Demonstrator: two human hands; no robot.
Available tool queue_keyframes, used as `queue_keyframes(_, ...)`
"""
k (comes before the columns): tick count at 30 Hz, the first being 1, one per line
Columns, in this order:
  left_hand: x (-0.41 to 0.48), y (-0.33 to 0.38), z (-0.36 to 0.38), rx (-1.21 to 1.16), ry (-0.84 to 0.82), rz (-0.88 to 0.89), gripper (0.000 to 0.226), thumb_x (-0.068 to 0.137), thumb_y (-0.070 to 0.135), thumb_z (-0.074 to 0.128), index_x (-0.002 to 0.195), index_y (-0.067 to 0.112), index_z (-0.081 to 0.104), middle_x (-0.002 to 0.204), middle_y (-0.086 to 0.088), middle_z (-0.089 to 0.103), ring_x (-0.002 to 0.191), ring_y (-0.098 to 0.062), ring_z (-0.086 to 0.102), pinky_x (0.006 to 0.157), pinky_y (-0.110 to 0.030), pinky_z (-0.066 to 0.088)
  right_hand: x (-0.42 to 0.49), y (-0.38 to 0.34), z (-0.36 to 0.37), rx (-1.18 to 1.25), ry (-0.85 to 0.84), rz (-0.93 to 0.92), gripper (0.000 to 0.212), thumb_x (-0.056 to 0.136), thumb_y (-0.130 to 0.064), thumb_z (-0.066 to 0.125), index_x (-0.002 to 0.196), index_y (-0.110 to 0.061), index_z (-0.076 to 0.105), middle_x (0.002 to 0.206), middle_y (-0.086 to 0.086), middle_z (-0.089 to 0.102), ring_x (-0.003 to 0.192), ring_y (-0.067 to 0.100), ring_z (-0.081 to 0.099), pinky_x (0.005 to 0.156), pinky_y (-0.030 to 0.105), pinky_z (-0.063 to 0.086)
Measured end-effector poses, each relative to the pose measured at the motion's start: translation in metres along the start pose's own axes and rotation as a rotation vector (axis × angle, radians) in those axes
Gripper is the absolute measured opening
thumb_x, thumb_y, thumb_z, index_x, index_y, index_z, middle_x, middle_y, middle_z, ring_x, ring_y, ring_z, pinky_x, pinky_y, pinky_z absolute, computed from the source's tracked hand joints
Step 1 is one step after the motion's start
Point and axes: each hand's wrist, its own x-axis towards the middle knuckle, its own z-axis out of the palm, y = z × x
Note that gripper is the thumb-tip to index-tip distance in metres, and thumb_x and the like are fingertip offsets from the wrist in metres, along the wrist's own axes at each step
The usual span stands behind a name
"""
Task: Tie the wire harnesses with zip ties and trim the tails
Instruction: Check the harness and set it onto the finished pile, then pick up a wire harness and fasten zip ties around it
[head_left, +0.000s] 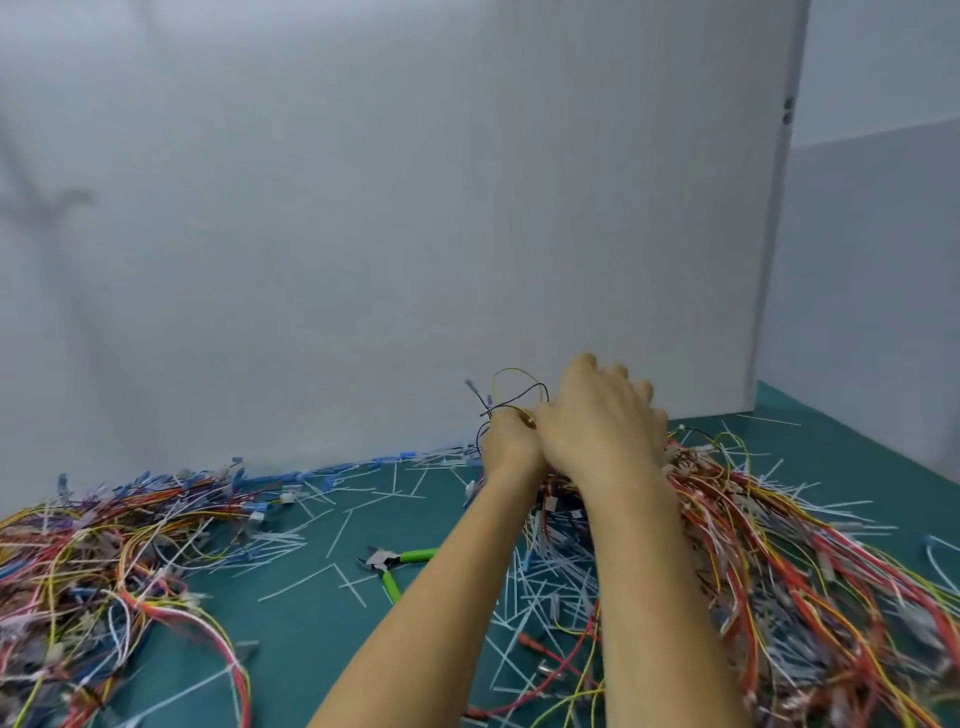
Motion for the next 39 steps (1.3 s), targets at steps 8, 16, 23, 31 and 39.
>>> queue_keyframes(8,-0.014,0.009,-0.036,0.006,-0.486,-0.118,0.025,0.093,-0.014,0.039,0.090,-0.002,0.060,0.067,0.002,0.058,0.057,-0.004,0.052,0.057,-0.022,0.046,0.006,-0.001,0.025,-0.010,-0.242,0.026,0.036,0.094,-0.020,0.042,0.127,-0.011,0.053,0.133,0.018,0.055,0.126,0.040,0.047,0.102,0.048,0.038)
queue_keyframes(16,0.003,-0.027,-0.151,0.341,0.010,-0.009,0.017,0.092,0.004,0.051,0.077,0.011,0.054,0.068,-0.007,0.050,0.061,-0.021,0.046,0.060,-0.029,0.038,0.002,-0.008,0.029,-0.129,-0.278,-0.045,0.034,0.098,-0.029,0.043,0.126,-0.012,0.052,0.139,0.019,0.049,0.131,0.043,0.040,0.108,0.051,0.034)
queue_keyframes(23,-0.016,-0.050,-0.251,1.140,0.692,-0.078,0.042,0.090,0.023,0.052,0.128,0.005,0.050,0.134,-0.020,0.046,0.126,-0.036,0.038,0.096,-0.050,0.041,-0.023,-0.053,0.029,-0.093,-0.088,-0.372,0.033,0.101,-0.031,0.039,0.125,-0.014,0.054,0.127,0.010,0.058,0.118,0.035,0.050,0.099,0.044,0.040)
queue_keyframes(31,-0.024,-0.067,-0.294,0.911,0.613,-0.205,0.074,0.094,0.045,0.056,0.134,-0.013,0.032,0.136,-0.035,0.042,0.123,-0.048,0.045,0.097,-0.051,0.043,-0.058,-0.093,0.018,0.156,0.181,-0.642,0.023,0.101,-0.027,0.040,0.100,-0.020,0.062,0.094,-0.001,0.068,0.087,0.026,0.060,0.066,0.033,0.034)
queue_keyframes(39,-0.021,-0.063,-0.318,0.721,0.522,-0.115,0.039,0.095,0.038,0.055,0.091,0.001,0.068,0.090,-0.021,0.070,0.090,-0.039,0.068,0.083,-0.042,0.053,-0.064,-0.097,0.016,0.199,0.158,-0.655,0.026,0.102,-0.033,0.039,0.100,-0.023,0.064,0.089,-0.001,0.069,0.081,0.028,0.063,0.065,0.034,0.047)
